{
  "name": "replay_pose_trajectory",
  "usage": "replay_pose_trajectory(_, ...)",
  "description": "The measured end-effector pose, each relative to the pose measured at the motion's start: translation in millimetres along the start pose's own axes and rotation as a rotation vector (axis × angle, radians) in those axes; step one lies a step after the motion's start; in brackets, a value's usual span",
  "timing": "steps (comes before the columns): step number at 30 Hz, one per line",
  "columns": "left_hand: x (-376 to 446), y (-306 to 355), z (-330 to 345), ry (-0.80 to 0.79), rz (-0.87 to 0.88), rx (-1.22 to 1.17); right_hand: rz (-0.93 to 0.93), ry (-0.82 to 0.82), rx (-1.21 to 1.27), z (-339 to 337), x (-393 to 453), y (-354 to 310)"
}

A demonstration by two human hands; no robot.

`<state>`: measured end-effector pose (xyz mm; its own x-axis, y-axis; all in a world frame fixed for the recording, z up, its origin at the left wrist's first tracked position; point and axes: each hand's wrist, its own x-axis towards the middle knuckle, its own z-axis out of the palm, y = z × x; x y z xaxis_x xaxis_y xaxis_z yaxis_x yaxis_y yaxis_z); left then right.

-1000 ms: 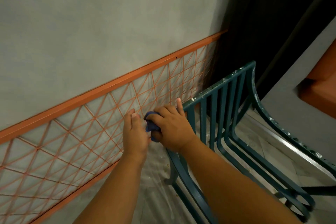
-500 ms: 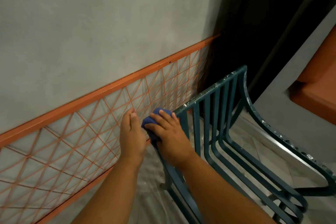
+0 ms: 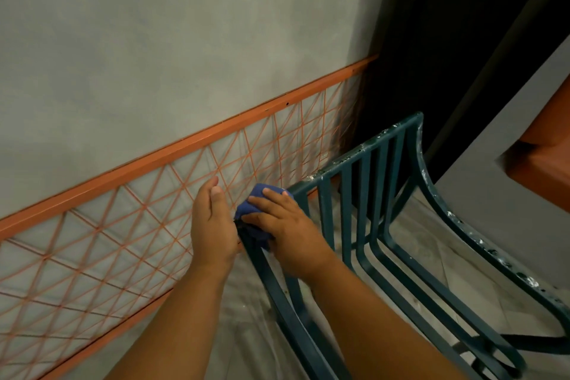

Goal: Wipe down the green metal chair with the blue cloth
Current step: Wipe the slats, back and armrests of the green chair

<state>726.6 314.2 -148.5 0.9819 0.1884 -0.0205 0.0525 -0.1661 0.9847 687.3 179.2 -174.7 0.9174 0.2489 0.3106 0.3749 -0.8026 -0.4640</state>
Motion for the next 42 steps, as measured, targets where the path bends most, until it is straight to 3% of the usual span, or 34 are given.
replay_pose_trajectory(5,3,12,13,0.02,0.149,0.188,0.247,0.108,-0.007,-17,29,10)
replay_pose_trajectory(10,6,29,44,-0.024,0.321,0.37,0.067,0.09,0.077,3,2,8)
replay_pose_trajectory(13,13,27,58,-0.052,0.404,0.467,0.03,0.212,0.129,-4,-11,23)
replay_pose_trajectory(17,21,19,64,-0.075,0.393,0.517,0.297,0.443,0.56,-21,-24,14)
replay_pose_trajectory(21,21,16,65,-0.101,0.353,0.497,0.656,0.558,1.101,-45,-35,6)
replay_pose_trajectory(23,20,16,66,-0.118,0.335,0.493,0.748,0.65,1.162,-57,-34,9)
replay_pose_trajectory(26,20,17,68,-0.125,0.293,0.456,0.807,0.796,1.037,-73,-24,11)
replay_pose_trajectory(28,21,19,68,-0.122,0.259,0.413,0.767,0.81,0.896,-79,-12,10)
replay_pose_trajectory(31,23,19,67,-0.113,0.251,0.392,0.661,0.636,0.71,-74,13,6)
replay_pose_trajectory(35,25,17,67,-0.117,0.257,0.369,0.396,0.133,0.018,-38,24,21)
replay_pose_trajectory(37,25,16,67,-0.121,0.274,0.375,0.293,0.061,-0.189,-27,19,29)
replay_pose_trajectory(42,24,13,68,-0.144,0.336,0.427,0.144,0.005,-0.249,-23,11,53)
